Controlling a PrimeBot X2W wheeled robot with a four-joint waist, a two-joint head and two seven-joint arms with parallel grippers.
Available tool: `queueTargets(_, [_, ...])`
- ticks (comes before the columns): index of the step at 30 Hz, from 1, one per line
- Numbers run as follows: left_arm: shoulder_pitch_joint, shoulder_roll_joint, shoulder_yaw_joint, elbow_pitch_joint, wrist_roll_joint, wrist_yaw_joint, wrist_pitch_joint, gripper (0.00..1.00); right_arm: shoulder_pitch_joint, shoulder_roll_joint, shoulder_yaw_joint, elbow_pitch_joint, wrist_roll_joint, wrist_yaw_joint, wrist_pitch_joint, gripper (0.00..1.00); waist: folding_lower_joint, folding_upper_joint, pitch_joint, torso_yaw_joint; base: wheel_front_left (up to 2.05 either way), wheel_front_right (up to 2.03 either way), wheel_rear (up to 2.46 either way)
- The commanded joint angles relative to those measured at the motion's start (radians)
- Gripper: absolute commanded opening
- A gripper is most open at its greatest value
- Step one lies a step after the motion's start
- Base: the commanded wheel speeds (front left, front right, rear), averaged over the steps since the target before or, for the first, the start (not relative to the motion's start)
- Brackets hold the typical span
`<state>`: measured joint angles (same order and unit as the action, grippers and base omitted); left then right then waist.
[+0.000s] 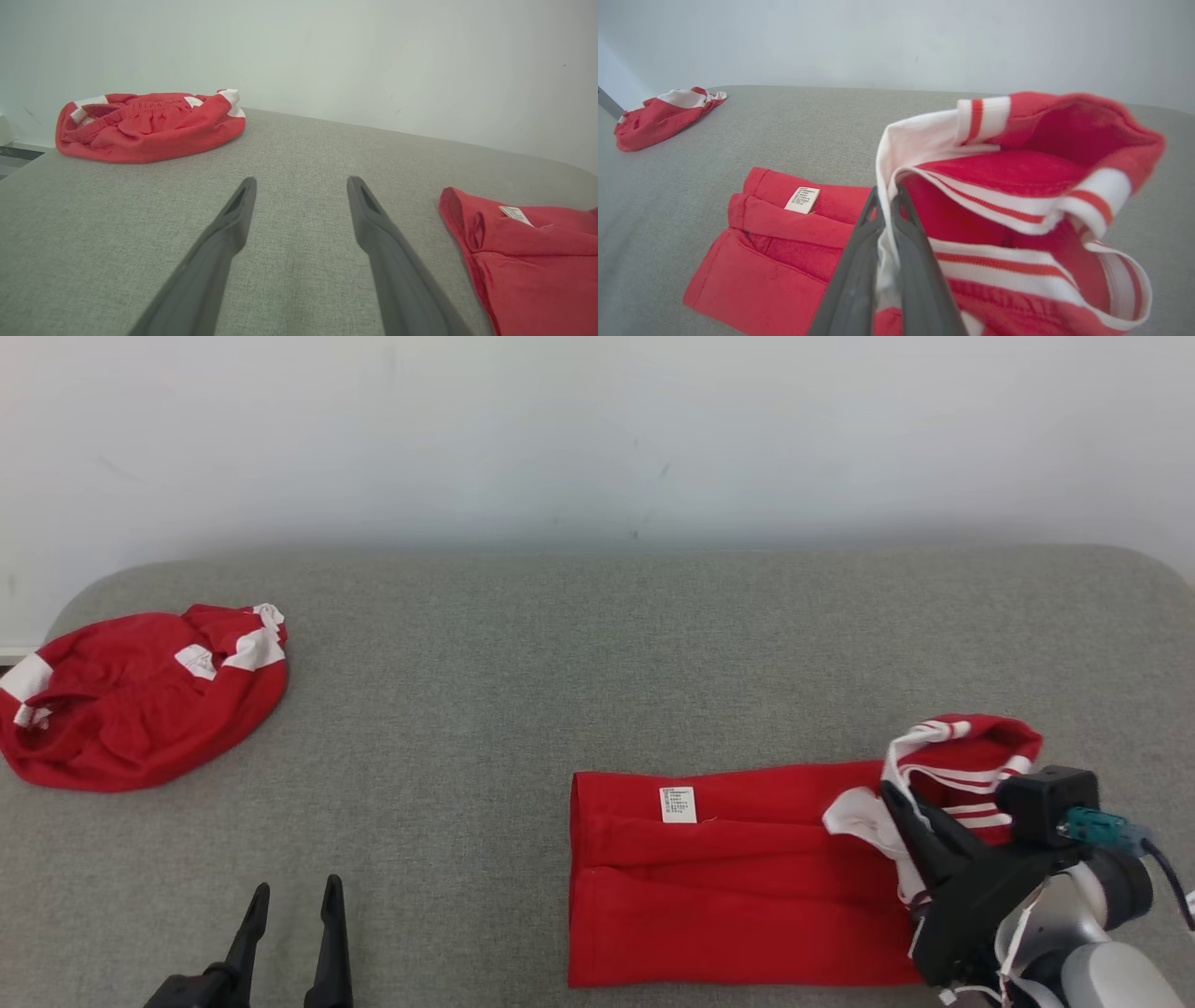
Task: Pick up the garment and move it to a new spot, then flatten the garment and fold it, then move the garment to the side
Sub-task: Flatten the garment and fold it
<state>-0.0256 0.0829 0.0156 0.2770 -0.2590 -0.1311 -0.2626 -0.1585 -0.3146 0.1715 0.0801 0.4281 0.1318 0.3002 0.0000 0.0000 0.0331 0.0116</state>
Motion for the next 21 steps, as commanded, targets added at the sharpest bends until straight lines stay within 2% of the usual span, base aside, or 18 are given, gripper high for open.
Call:
queueTargets(1, [-0.013, 0.000, 0.000, 0.003, -0.014, 0.001, -0.003, 1.00, 0.010, 0.013, 0.011, -0.017, -0.005, -0.003, 0.005, 0.00, 0.0000, 0.0000, 0.002, 0.011, 0.00, 0.00, 0.00])
queueTargets(5, [-0.023, 0.000, -0.012, 0.014, -0.013, 0.001, -0.003, 1.00, -0.003, 0.061, 0.070, -0.067, -0.017, -0.003, 0.032, 0.00, 0.0000, 0.0000, 0.005, 0.037, 0.00, 0.00, 0.00])
queueTargets(9, [-0.041, -0.003, -0.034, 0.026, -0.013, 0.001, -0.003, 1.00, -0.030, 0.102, 0.120, -0.056, -0.023, -0.003, 0.033, 0.00, 0.0000, 0.0000, 0.012, 0.072, 0.00, 0.00, 0.00])
queueTargets(20, [-0.071, -0.009, -0.076, 0.058, -0.025, 0.001, -0.003, 1.00, -0.081, 0.173, 0.201, 0.096, -0.037, -0.003, -0.021, 0.00, 0.0000, 0.0000, 0.026, 0.151, 0.00, 0.00, 0.00])
queueTargets(21, [-0.073, -0.011, -0.077, 0.060, -0.025, 0.001, -0.003, 1.00, -0.085, 0.176, 0.204, 0.110, -0.040, -0.003, -0.027, 0.03, 0.0000, 0.0000, 0.027, 0.153, 0.00, 0.00, 0.00])
